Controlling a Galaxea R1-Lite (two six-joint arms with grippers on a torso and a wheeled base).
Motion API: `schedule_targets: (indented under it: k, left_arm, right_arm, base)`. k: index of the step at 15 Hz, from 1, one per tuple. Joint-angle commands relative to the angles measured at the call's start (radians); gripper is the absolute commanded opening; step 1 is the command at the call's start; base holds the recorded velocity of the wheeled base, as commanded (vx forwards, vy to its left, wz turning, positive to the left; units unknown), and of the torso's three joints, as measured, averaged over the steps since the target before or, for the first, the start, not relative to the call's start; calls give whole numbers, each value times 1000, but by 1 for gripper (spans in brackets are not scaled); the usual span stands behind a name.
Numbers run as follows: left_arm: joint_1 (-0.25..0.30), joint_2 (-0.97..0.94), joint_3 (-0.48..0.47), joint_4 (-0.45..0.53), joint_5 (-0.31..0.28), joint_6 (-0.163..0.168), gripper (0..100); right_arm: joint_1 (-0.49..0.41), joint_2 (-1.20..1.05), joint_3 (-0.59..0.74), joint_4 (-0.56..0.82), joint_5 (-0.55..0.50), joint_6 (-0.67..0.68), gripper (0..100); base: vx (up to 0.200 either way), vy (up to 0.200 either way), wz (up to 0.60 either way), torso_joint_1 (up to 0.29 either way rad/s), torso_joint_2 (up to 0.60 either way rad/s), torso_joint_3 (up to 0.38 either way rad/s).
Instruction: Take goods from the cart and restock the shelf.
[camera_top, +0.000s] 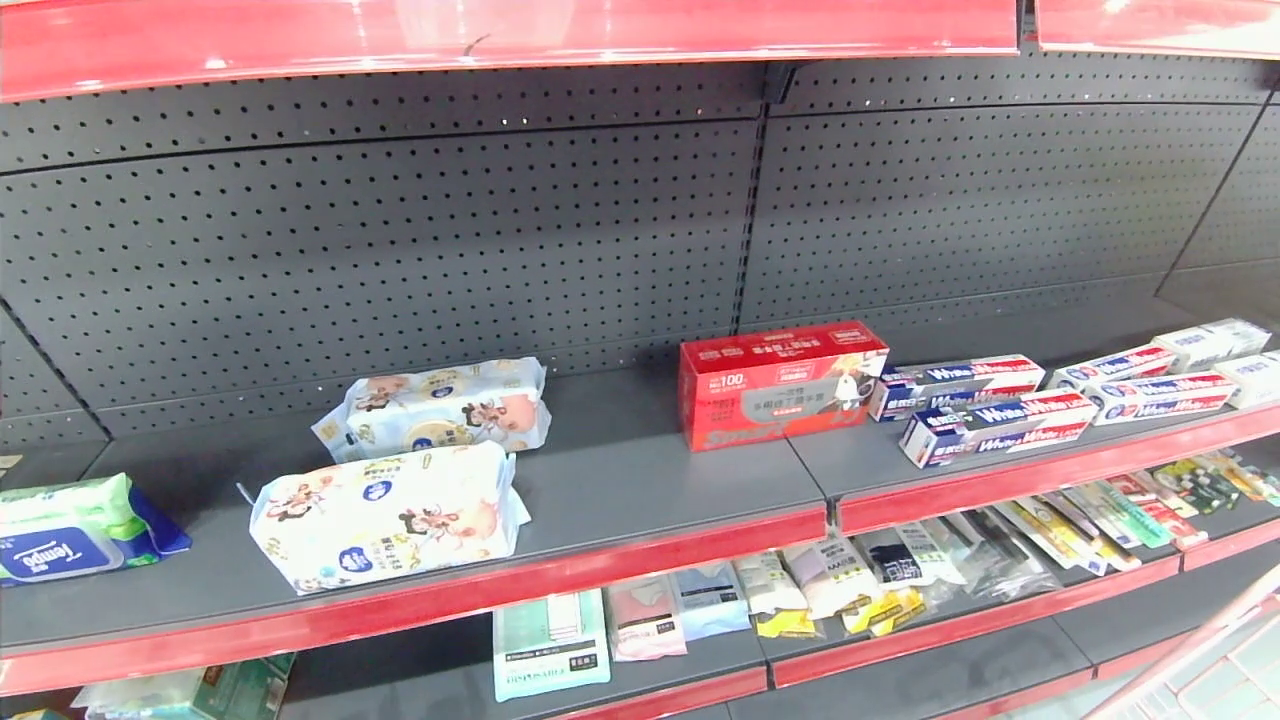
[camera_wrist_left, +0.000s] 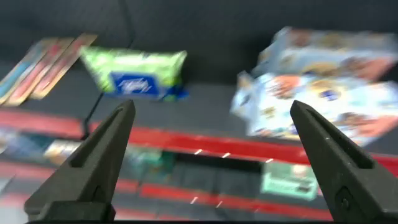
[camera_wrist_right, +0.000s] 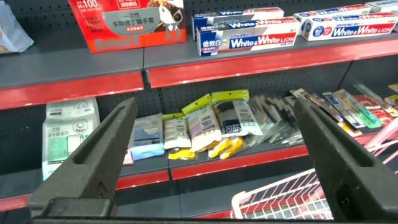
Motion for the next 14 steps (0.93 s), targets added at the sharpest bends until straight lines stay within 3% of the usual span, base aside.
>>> schedule_targets:
  k: [1,4,7,8,14]
  left_arm:
    - [61,310,-34,20,43,15,100]
    - [68,452,-64,-22,21,10,100]
    - [199,596,-104,-31,-69,13,100]
    - [212,632,-113,-29,-71,13,100]
    - [213,756,-104,-127,-74,12,100]
  right_arm:
    - [0,1,0,0,0,0,100]
    - [0,1,0,0,0,0,100]
    - [0,1,0,0,0,0,100]
    - [0,1,0,0,0,0,100]
    - [0,1,0,0,0,0,100]
  base:
    - [0,0,0,0,0,0]
    - [0,0,0,0,0,0]
    - [0,0,0,0,0,0]
    - [0,0,0,0,0,0]
    - [0,0,0,0,0,0]
